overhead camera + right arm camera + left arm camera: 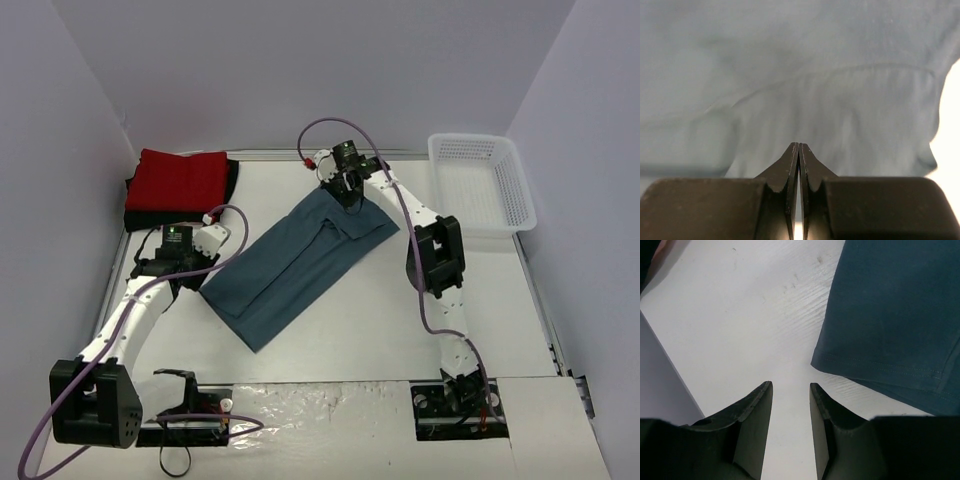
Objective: Fold and stack the t-shirts
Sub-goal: Rotate the tshirt 90 degrees
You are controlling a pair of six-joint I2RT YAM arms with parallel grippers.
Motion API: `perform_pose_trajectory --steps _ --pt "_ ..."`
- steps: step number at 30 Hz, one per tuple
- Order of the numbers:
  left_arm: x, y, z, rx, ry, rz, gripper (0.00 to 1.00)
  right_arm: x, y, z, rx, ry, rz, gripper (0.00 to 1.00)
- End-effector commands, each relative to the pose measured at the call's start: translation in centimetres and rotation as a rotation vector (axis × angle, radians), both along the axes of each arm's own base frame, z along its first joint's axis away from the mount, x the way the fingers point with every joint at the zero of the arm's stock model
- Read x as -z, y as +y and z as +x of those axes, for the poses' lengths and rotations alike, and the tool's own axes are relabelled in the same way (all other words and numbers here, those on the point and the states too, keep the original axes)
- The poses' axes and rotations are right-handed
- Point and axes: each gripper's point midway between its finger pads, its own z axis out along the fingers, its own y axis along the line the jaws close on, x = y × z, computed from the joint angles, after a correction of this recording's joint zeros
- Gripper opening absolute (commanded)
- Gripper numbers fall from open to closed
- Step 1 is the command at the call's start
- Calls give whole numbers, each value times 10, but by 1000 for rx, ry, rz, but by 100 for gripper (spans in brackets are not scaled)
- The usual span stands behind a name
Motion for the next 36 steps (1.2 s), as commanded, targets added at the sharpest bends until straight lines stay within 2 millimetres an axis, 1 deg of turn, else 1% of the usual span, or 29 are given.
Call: perform_pose_trajectory --steps 1,2,4,5,7,8,9,10,11,13,14,15,17,18,20,21,24,25,27,30,34,36 --pt "-4 10 8 -78 -38 13 34 -68 32 -37 -49 -76 60 0" --pt "-3 16 9 -101 -44 36 34 -57 30 -48 -41 -45 45 0" --pt "0 25 10 -151 -40 54 34 -51 33 -65 -48 -4 48 0" --pt "0 30 10 -172 -42 47 34 -47 36 -81 -68 20 38 0" --pt "-3 35 11 -208 -54 31 34 -41 42 -95 -82 47 35 0" --pt "-7 39 12 -227 -66 23 34 -39 50 -107 -102 62 34 0" --pt "-10 47 11 -265 -78 6 34 -33 52 -115 -111 82 23 0" --pt "-12 50 10 -281 -86 -2 34 -31 56 -121 -122 92 22 0" --pt "-13 57 9 -307 -90 -9 35 -27 67 -134 -148 110 14 0" --pt "-17 59 9 -323 -105 -36 35 -22 80 -145 -175 129 11 0" --pt "-18 56 9 -313 -104 -64 35 -20 87 -152 -192 139 7 0" --pt "-19 59 7 -328 -102 -80 35 -18 100 -165 -223 149 5 0" --pt "-19 59 4 -331 -83 -117 35 -15 115 -176 -259 159 -5 0" --pt "-18 61 3 -339 -79 -133 35 -14 128 -188 -295 160 -12 0" --pt "-16 64 2 -351 -74 -135 35 -8 140 -198 -326 171 -35 0" --pt "-15 68 1 -365 -73 -140 35 -7 151 -207 -359 169 -43 0" --pt "-16 68 -1 -364 -71 -162 35 0 166 -217 -395 179 -62 0" --pt "-15 70 -2 -370 -70 -163 35 4 173 -225 -417 190 -71 0" --pt "-16 71 -3 -373 -72 -163 35 10 178 -232 -439 200 -82 0" --pt "-17 75 -4 -383 -79 -162 35 23 184 -247 -472 230 -105 0" --pt "-16 77 -5 -392 -78 -160 35 38 184 -261 -501 267 -127 0" --pt "-16 77 -5 -391 -80 -159 35 47 179 -265 -505 290 -146 0"
